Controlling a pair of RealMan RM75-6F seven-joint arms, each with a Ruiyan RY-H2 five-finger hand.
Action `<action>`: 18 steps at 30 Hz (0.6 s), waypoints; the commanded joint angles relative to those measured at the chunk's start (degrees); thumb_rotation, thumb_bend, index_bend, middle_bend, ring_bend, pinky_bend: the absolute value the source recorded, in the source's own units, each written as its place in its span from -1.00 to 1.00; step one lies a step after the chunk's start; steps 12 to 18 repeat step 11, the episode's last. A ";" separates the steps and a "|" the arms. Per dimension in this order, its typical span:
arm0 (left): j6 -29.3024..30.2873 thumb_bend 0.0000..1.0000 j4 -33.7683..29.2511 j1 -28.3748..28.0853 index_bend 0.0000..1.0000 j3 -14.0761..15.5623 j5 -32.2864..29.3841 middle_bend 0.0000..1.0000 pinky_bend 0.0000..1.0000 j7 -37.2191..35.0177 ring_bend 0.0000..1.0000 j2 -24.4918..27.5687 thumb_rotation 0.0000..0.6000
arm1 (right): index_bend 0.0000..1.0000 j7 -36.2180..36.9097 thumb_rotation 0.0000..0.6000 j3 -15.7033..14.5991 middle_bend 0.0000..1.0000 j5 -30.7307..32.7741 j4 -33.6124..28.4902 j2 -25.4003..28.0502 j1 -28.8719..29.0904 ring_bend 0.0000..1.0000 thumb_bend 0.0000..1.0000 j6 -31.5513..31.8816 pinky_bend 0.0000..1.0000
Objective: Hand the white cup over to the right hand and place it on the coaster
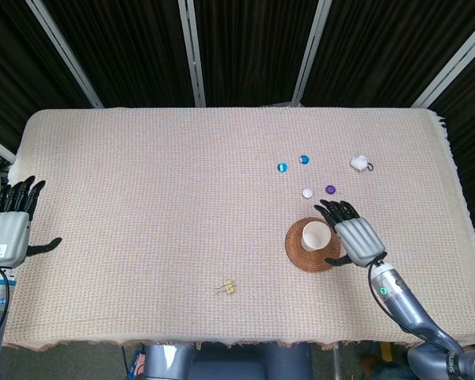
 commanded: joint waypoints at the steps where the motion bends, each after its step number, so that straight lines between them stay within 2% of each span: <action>1: 0.98 -1.00 0.18 0.60 -1.00 0.20 0.80 -1.00 -1.00 -0.59 -1.00 0.10 1.00 | -1.00 -3.49 1.00 -0.13 -1.00 -3.00 -4.03 2.69 -3.90 -1.00 -1.00 7.91 -1.00; 6: 3.85 -1.00 1.59 2.51 -1.00 1.18 3.24 -1.00 -1.00 -2.44 -1.00 0.00 1.00 | -1.00 -7.93 1.00 -1.29 -1.00 -5.65 -6.03 3.02 -8.86 -1.00 -1.00 16.72 -1.00; 11: 4.18 -1.00 2.94 4.28 -1.00 2.44 4.15 -1.00 -1.00 -5.76 -1.00 0.76 1.00 | -1.00 -11.17 1.00 -2.09 -1.00 -7.75 -5.28 1.60 -12.37 -1.00 -1.00 22.13 -1.00; 18: 4.18 -1.00 2.94 4.28 -1.00 2.44 4.15 -1.00 -1.00 -5.76 -1.00 0.76 1.00 | -1.00 -11.17 1.00 -2.09 -1.00 -7.75 -5.28 1.60 -12.37 -1.00 -1.00 22.13 -1.00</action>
